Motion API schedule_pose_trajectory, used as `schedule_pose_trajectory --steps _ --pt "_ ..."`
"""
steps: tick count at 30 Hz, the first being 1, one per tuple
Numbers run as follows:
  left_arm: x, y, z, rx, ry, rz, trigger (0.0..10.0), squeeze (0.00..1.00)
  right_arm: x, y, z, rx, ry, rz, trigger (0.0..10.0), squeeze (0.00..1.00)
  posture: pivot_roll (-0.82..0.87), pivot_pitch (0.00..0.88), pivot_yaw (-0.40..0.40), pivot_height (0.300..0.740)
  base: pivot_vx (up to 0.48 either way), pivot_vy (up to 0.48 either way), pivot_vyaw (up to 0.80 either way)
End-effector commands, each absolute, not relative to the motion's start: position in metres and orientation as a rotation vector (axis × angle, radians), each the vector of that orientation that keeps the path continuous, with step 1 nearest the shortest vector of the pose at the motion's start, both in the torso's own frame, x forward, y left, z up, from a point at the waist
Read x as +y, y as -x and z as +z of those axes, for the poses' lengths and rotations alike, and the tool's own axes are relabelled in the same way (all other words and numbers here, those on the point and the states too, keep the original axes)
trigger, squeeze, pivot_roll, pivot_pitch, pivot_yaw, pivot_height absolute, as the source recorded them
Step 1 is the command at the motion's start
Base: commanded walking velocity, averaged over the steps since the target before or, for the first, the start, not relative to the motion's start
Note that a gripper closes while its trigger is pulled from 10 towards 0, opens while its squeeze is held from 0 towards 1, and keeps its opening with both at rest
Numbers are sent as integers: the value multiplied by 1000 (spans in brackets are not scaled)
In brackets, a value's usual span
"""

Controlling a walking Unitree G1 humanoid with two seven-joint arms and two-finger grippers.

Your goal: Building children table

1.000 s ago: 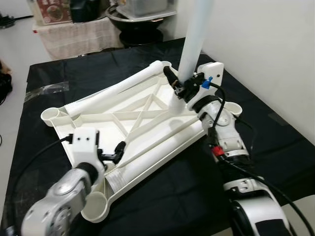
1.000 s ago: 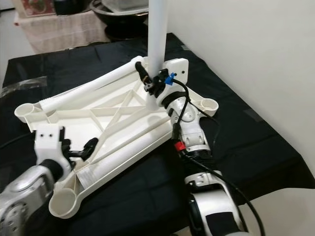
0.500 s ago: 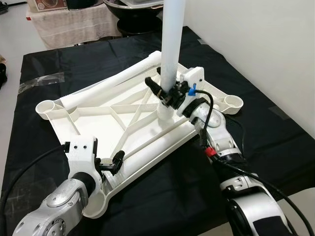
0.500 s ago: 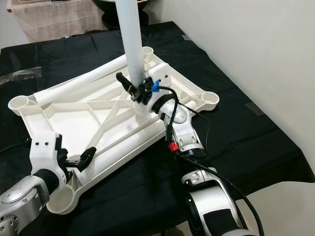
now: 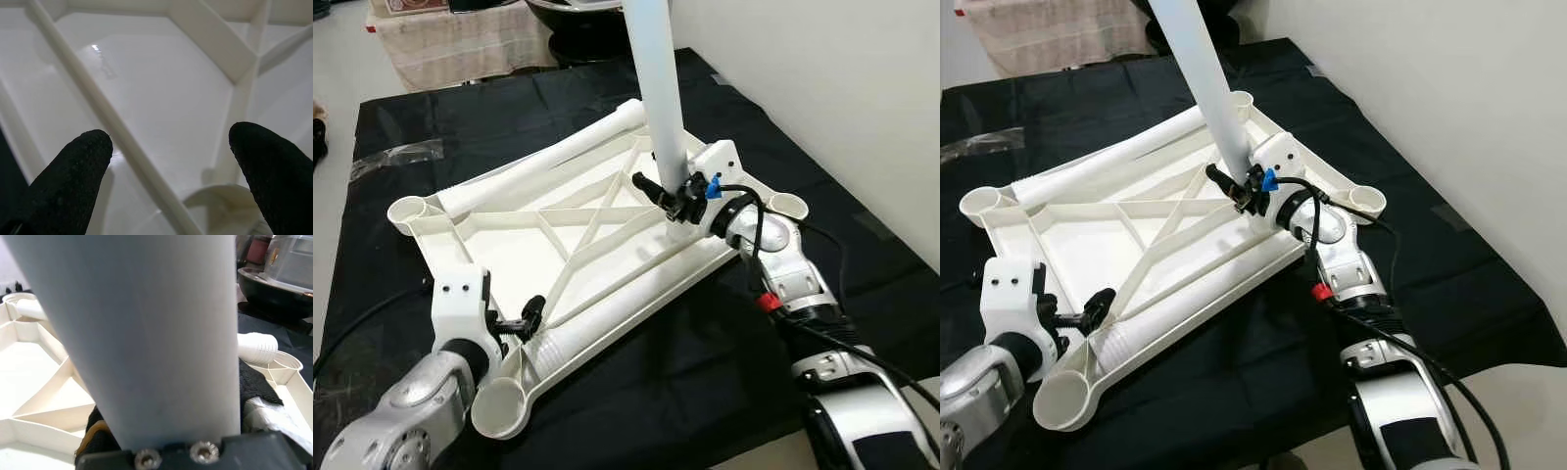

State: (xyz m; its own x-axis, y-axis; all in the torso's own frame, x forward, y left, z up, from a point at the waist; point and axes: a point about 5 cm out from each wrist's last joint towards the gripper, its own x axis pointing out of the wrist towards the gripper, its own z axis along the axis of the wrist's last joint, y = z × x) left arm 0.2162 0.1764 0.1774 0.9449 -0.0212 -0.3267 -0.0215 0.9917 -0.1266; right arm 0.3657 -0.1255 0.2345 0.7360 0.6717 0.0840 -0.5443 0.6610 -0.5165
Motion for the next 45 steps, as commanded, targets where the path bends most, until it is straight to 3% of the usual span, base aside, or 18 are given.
schedule_pose_trajectory --steps 1,7,11,15,29,39,45 --pt "183 -218 175 350 123 36 10000 0 -129 -363 226 -218 518 727 10000 0 35 191 -42 740 0 0 0" --pt "194 -231 181 319 130 65 10000 0 -130 -357 230 -161 477 801 10000 0 24 192 -46 740 0 0 0" --pt "210 -250 196 261 117 86 10000 0 -126 -346 240 -114 281 910 10000 0 12 190 -48 740 0 0 0" --pt "219 -265 202 246 177 87 10000 0 -124 -341 247 -118 213 948 10000 0 5 192 -49 740 0 0 0" --pt "190 -295 202 358 357 -25 10000 0 -122 -337 257 -114 207 947 10000 0 -3 199 -42 740 0 0 0" --pt "206 -295 205 356 275 200 10000 0 -123 -335 257 -88 197 942 10000 0 2 202 -39 740 0 0 0" --pt "206 -280 210 335 258 317 10000 0 -122 -335 256 -78 199 942 10000 0 10 203 -39 740 0 0 0"
